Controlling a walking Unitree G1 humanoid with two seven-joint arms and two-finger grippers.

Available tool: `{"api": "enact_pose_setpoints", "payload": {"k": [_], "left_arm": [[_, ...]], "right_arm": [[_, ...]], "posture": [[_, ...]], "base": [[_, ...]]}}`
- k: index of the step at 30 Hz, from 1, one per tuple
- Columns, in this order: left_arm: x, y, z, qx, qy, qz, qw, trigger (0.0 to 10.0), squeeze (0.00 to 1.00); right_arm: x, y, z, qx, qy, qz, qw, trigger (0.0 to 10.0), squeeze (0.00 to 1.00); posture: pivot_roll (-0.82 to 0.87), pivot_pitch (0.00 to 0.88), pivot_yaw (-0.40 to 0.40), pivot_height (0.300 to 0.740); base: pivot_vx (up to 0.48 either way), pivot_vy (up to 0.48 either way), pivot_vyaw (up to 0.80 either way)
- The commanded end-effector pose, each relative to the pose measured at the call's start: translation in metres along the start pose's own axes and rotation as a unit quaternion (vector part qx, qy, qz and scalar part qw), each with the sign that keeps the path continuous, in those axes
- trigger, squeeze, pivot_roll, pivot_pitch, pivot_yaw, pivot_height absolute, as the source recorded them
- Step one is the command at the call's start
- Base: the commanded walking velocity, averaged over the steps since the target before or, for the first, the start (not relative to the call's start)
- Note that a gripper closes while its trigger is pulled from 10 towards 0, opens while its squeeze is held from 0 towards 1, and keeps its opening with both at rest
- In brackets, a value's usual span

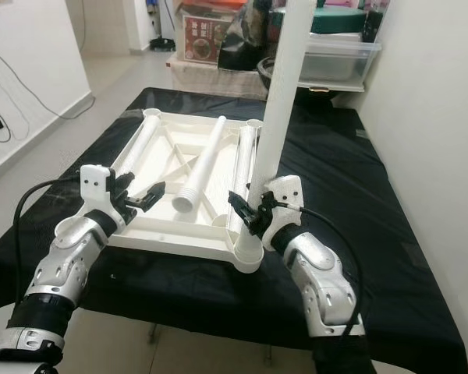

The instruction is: Building children table

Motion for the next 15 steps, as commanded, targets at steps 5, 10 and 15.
{"api": "enact_pose_setpoints", "payload": {"k": [5, 10, 15], "left_arm": [[0.005, -0.010, 0.003, -0.015, -0.005, -0.001, 1.000, 10.0, 0.00], [0.001, -0.008, 0.004, -0.017, -0.002, -0.004, 1.000, 10.0, 0.00], [0.003, -0.011, 0.001, -0.018, -0.001, 0.001, 1.000, 10.0, 0.00]], "right_arm": [[0.069, -0.071, 0.046, -0.180, -0.321, -0.064, 0.927, 0.0, 0.00], [0.053, -0.065, 0.044, -0.189, -0.334, -0.064, 0.921, 10.0, 0.00], [0.031, -0.028, 0.026, -0.115, -0.280, -0.040, 0.952, 10.0, 1.00]], "posture": [[0.06, 0.000, -0.052, 0.740], [0.05, 0.000, -0.049, 0.740], [0.04, 0.000, -0.048, 0.740]], "base": [[0.000, 0.000, 0.00], [0.000, 0.000, 0.00], [0.000, 0.000, 0.00]]}}
Point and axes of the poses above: a point about 5 cm out from each wrist's last joint towards the gripper, its own z axis pointing back from the gripper into the wrist, its own y axis along the axis of the wrist's last joint, x = y × z, the point moved 4 cm from there along -z, pointing out of the wrist towards the gripper, and after that the axes turned 11 degrees about z, right-handed, at the moved point
